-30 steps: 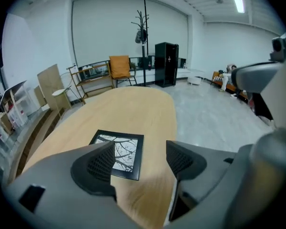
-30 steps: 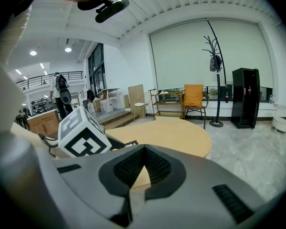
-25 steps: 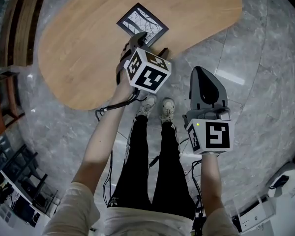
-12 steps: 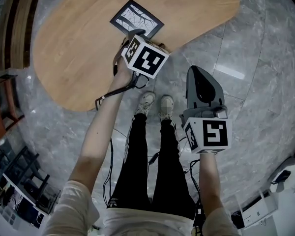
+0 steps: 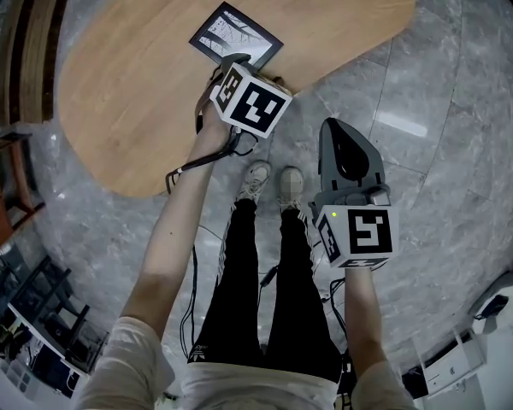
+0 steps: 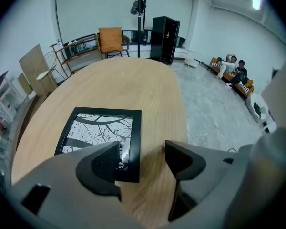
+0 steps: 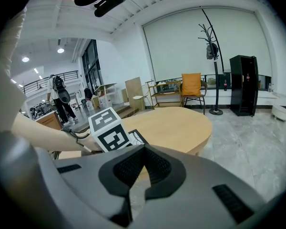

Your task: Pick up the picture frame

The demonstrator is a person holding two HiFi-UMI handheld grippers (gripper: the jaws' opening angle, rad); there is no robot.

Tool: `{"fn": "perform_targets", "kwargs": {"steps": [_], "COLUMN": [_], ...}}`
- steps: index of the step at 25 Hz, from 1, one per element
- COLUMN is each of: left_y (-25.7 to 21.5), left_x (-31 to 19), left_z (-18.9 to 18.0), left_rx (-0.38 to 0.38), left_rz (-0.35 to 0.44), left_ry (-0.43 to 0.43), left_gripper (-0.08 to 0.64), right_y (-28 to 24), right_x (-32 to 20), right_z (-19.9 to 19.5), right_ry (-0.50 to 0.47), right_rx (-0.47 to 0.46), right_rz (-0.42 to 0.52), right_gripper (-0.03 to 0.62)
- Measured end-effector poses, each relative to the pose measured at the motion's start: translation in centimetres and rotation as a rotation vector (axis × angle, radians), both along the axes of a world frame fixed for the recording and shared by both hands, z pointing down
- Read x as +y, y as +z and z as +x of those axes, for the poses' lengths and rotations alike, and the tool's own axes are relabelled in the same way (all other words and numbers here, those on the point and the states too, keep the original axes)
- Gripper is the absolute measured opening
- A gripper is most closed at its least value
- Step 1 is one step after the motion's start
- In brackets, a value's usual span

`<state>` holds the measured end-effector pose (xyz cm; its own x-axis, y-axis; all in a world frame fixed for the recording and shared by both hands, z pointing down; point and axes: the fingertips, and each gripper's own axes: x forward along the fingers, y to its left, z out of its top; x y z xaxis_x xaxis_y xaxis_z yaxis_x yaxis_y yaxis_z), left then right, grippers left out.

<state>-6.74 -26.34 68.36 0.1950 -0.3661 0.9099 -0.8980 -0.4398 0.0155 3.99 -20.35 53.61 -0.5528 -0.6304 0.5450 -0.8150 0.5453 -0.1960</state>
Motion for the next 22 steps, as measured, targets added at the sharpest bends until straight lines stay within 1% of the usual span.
{"fn": "perform_targets", "kwargs": {"steps": [4, 7, 9, 16, 22], "left_y": [-0.1, -0.3, -0.4, -0.4, -0.4], "left_x": [0.0, 0.1, 0.4, 2.1, 3.7], "left_z": [-0.1, 0.0, 0.3, 2.3, 4.2], "left_rx": [0.011, 0.06, 0.077, 0.071, 0.051], "left_rz": [0.001, 0.009, 0.007, -0.007, 0.006], "left_ry": [-0.004, -0.034, -0.042, 0.011, 0.05], "left_gripper": [0.313, 0.311, 0.312, 0.303, 0.29], "right_y": [0.2, 0.3, 0.2, 0.0, -0.2], "right_x": [0.4, 0.7, 0.9, 1.1, 1.8], "right_z": [-0.1, 0.0, 0.1, 0.6, 1.6], "right_ry": [0.001, 0.002, 0.005, 0.019, 0.029], "right_rx": [-0.004, -0.004, -0.005, -0.006, -0.006], "right_rz": [-0.009, -0.012, -0.011, -0.003, 0.001], "right_gripper": [0.005, 0.005, 0.005, 0.005, 0.005]}}
